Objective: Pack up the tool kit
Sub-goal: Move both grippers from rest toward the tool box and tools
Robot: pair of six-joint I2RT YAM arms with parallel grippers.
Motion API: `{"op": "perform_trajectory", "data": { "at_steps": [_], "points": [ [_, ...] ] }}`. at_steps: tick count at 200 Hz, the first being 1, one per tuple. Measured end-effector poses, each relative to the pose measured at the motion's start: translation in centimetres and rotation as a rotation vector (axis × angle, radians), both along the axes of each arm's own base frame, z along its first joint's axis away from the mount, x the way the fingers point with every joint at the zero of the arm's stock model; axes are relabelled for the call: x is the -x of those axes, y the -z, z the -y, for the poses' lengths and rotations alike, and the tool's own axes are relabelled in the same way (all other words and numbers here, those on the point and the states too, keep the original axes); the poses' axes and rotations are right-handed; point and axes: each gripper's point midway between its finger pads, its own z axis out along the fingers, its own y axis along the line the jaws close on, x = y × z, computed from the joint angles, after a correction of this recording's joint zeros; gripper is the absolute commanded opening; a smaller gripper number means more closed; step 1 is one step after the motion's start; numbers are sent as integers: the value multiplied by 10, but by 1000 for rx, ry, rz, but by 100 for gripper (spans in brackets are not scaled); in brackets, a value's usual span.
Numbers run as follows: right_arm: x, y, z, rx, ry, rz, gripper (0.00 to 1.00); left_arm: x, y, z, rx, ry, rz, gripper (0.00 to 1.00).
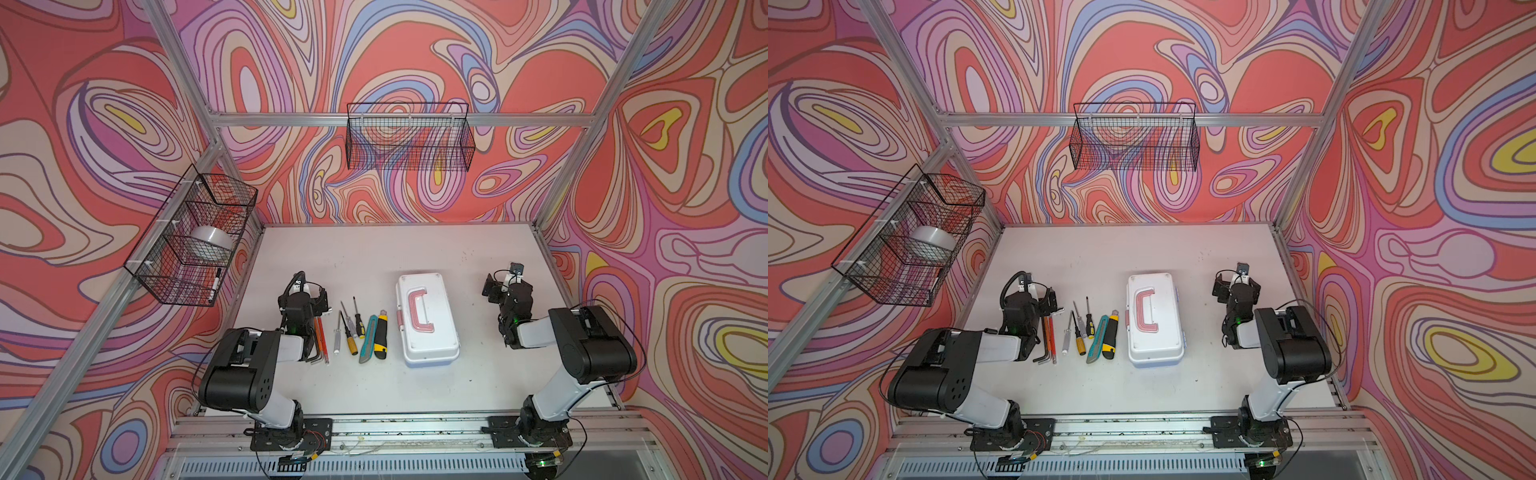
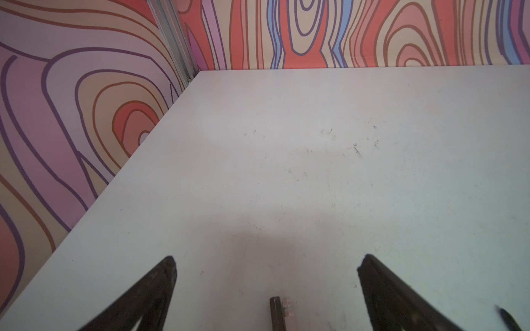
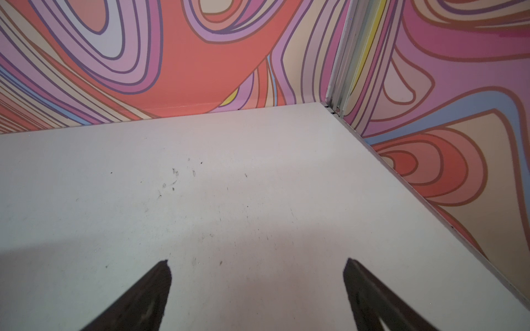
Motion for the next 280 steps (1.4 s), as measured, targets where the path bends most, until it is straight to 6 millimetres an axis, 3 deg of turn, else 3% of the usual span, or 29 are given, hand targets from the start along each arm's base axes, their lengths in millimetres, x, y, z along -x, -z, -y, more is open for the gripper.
{"op": "perform_trajectory", "data": {
  "at_steps": [93, 111, 167, 186, 203, 214, 249, 262, 280],
  "points": [
    [0, 0, 0, 1, 1, -3, 98, 2, 1, 0, -2, -1, -11, 100],
    [1, -1, 2, 5, 11, -34, 98, 4, -7, -1, -8, -12, -11, 100],
    [-29, -80, -2, -32, 104, -10, 98, 19, -84, -6, 78, -75, 144, 100],
    [-30, -99, -12, -47, 127, -21, 98, 8, -103, -3, 142, -87, 104, 100],
    [-22, -101, -23, -63, 128, -75, 97, -6, -119, 11, 189, -57, 70, 100],
    [-14, -101, -31, -72, 123, -107, 96, -10, -118, 26, 213, -15, 34, 100],
    [17, -107, -62, -106, 83, -198, 85, 4, -81, 67, 312, 101, -155, 99],
    [30, -116, -79, -126, 45, -219, 74, 11, -74, 79, 348, 132, -201, 97],
    [50, -135, -106, -161, -31, -229, 69, 23, -69, 101, 375, 190, -255, 96]
  ]
}}
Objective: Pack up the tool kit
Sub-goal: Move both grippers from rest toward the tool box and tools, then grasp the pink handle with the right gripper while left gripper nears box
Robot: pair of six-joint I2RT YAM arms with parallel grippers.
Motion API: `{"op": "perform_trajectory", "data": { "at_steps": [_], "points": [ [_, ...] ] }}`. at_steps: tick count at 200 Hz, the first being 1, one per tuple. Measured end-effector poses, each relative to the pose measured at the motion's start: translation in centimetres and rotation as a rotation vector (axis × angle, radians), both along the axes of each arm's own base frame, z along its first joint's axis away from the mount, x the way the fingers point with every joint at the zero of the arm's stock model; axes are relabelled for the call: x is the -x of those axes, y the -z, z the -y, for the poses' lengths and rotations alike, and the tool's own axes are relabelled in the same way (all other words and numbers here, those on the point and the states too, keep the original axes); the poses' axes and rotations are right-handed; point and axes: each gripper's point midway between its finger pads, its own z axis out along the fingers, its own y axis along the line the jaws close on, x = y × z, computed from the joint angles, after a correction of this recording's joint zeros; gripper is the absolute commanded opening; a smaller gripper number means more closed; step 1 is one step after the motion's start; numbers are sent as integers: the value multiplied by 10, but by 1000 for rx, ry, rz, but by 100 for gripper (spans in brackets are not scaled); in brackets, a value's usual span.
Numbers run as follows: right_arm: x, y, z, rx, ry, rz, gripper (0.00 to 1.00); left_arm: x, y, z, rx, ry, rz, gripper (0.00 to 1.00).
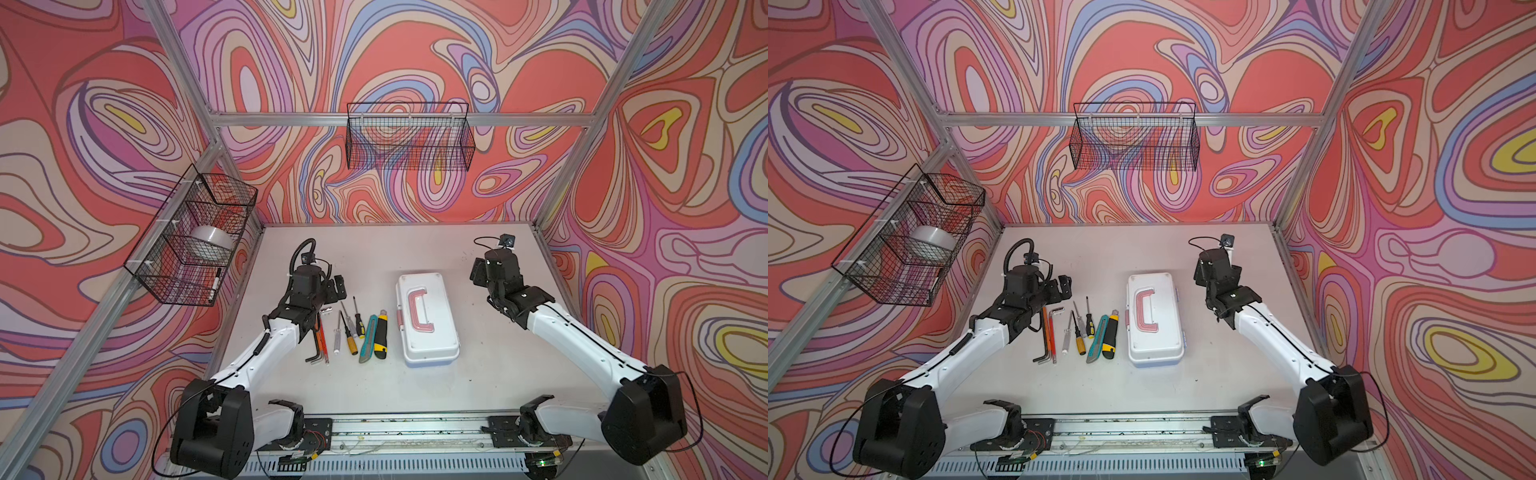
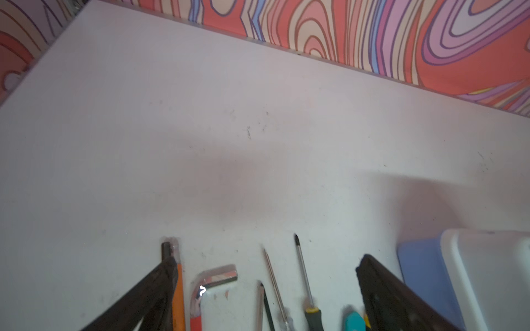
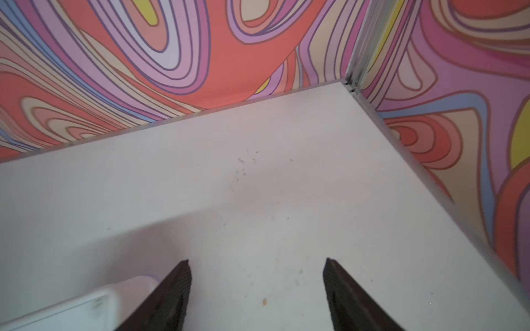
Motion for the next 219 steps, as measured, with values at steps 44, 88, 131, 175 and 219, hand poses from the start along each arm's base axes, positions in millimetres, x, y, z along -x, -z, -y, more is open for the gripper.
{"op": "perform_trajectory", "data": {
  "at_steps": [44, 88, 131, 175, 219],
  "points": [
    [41, -37, -58, -146, -189, -19, 42, 23, 2, 42, 65, 131, -65, 96],
    [66, -16, -102, -263, -343, -178, 51, 33, -3, 59, 148, 197, -85, 96],
    [88, 8, -155, -337, -488, -322, 55, 42, -1, 76, 210, 255, -119, 96],
    [98, 36, -186, -380, -543, -444, 57, 48, 3, 85, 230, 286, -142, 95],
    [102, 48, -200, -425, -566, -505, 57, 55, 16, 93, 243, 305, -186, 95]
  ]
}}
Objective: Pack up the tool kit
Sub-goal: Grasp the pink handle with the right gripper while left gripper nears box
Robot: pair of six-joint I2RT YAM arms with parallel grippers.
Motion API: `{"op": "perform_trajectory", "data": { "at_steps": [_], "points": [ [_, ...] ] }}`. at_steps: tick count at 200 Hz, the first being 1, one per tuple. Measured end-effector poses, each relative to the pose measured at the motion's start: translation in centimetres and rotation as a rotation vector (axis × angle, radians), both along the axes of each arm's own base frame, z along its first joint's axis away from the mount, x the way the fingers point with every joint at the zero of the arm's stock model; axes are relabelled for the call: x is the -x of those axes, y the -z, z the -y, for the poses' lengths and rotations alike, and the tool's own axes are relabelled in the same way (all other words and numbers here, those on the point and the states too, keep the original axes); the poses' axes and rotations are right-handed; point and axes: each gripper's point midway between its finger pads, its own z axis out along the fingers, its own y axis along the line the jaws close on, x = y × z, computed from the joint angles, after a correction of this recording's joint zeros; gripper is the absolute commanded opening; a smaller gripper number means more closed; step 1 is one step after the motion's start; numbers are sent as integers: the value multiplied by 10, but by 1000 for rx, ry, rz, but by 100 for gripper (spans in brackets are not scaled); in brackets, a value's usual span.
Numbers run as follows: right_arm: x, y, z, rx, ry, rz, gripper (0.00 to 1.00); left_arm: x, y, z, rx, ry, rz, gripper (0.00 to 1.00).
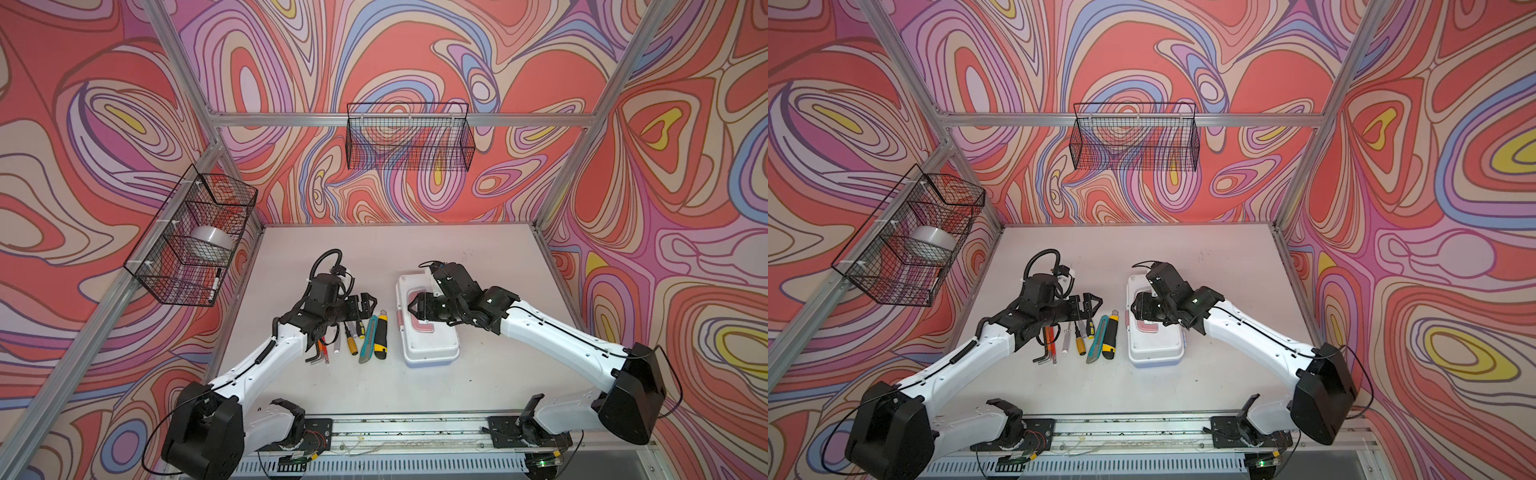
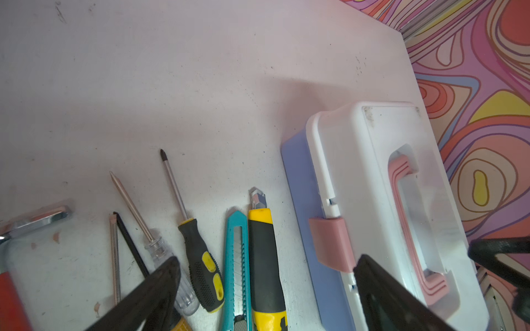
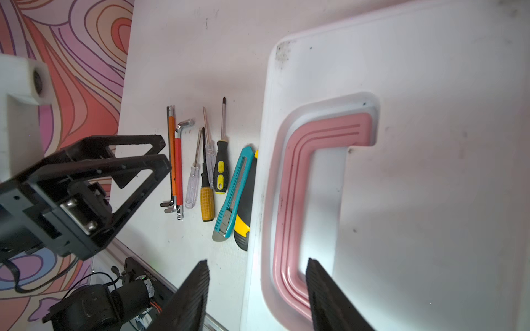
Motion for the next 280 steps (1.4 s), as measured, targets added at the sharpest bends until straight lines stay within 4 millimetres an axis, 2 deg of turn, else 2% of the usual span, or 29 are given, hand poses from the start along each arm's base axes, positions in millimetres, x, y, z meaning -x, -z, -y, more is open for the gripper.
{"op": "perform_trajectory", "data": {
  "at_steps": [79, 136, 176, 217, 280],
  "points": [
    [-4, 14, -9, -29, 32, -56, 55, 1, 28, 23, -4, 45, -59, 95],
    [-7, 36, -11, -11, 63, -105, 55, 0, 32, 32, 3, 57, -59, 96],
    [-8, 34, -19, -80, 55, -96, 56, 0, 37, 41, 7, 76, -64, 95],
    [0, 31, -34, -198, -1, -99, 56, -5, 48, 47, 9, 89, -89, 96],
    [6, 25, -26, -366, -34, -107, 55, -12, 49, 56, 10, 101, -88, 96]
  ]
}}
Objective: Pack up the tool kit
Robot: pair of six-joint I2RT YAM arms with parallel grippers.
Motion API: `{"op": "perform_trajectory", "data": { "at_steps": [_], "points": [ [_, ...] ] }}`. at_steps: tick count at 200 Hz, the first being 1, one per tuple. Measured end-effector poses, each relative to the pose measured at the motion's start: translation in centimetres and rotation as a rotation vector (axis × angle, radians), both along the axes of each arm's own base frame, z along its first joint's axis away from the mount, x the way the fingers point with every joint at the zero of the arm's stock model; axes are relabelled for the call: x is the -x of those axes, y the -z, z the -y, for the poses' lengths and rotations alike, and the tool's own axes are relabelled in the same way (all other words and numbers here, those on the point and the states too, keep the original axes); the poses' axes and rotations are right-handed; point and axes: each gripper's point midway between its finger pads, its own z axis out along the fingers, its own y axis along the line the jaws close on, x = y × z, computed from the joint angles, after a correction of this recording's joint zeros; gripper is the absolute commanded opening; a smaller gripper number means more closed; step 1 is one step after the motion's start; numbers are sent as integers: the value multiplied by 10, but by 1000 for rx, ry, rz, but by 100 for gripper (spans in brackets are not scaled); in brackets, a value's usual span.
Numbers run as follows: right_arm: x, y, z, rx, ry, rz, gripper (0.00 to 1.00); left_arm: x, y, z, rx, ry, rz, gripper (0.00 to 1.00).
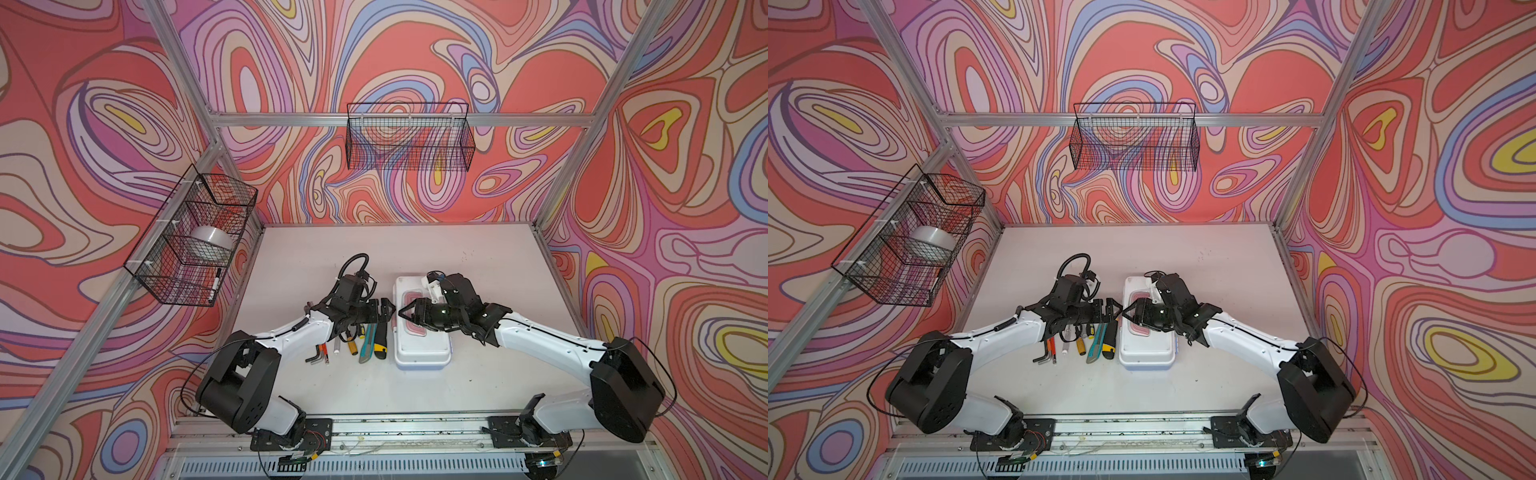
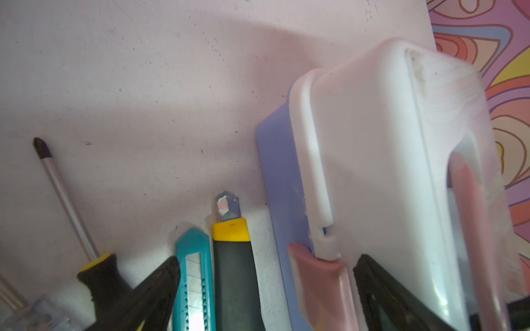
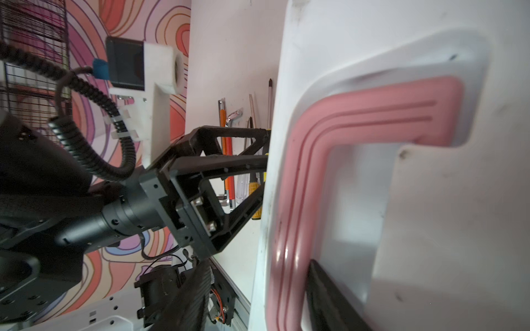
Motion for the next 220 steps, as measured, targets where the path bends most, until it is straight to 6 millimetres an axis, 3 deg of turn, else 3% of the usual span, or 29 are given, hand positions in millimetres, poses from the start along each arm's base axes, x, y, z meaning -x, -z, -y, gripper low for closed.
{"op": "perform_trajectory", "data": {
  "at_steps": [21, 35, 61, 125, 165, 220],
  "points": [
    [1, -2, 1, -46, -15, 9, 52, -1, 0, 3, 2, 6, 4, 96],
    [2, -1, 2, -75, -26, 11, 41, -1, 0, 4, 1, 8, 5, 96],
    [1, 3, 6, -129, -35, 3, 36, 1, 5, 7, -4, 10, -5, 96],
    [-5, 0, 20, -231, -27, -44, 0, 1, 2, 12, 4, 18, 1, 96],
    [-1, -7, 33, -300, -84, -26, 0, 4, -15, 16, 27, 32, 36, 95],
    [3, -18, 50, -381, -145, 33, 0, 19, -62, 20, 172, 43, 122, 94]
  ]
}}
